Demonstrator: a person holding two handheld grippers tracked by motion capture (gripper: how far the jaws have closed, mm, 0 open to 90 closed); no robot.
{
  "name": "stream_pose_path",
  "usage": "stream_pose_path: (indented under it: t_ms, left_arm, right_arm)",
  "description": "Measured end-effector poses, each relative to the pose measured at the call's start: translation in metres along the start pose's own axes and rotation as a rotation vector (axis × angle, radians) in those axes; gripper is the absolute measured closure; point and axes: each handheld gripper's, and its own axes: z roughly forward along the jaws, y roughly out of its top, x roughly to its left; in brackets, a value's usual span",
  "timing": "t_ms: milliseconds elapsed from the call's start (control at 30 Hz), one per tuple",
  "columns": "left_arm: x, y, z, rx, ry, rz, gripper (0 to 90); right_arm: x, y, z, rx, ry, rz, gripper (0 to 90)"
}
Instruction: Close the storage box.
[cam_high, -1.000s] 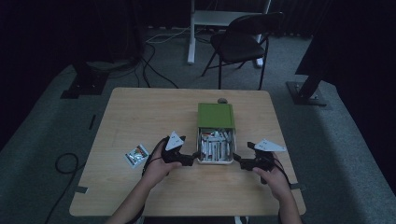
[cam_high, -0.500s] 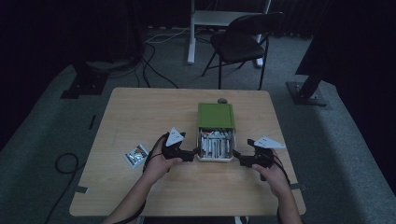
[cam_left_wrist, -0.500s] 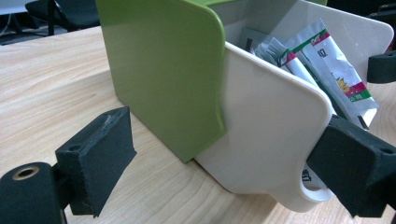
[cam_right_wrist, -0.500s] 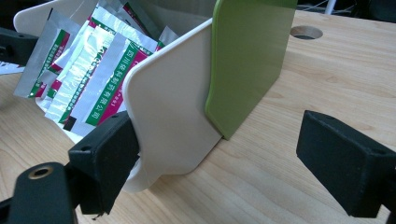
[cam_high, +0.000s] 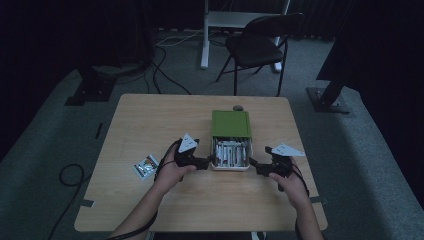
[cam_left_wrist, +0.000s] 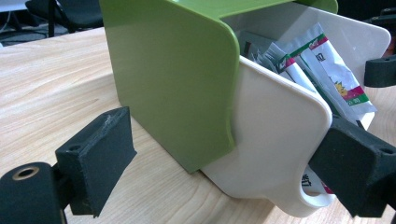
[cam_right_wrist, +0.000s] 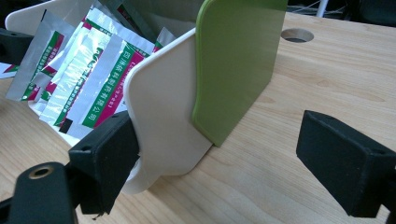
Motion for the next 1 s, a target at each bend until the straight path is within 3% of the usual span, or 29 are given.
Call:
stream_pose_path:
  t_ms: [400,1000]
  left_arm:
    - [0.006,0.003,0.003,0.005,-0.01,-0.016,10.5]
    - [0.013,0.009,0.012,-0.004,0.015,-0.02,10.4]
  right_arm:
    - [-0.001,0.001,0.007,-0.001,-0.003,0.007,13.1]
    - [-0.005,0.008,0.019,-0.002,-0.039,0.01,13.4]
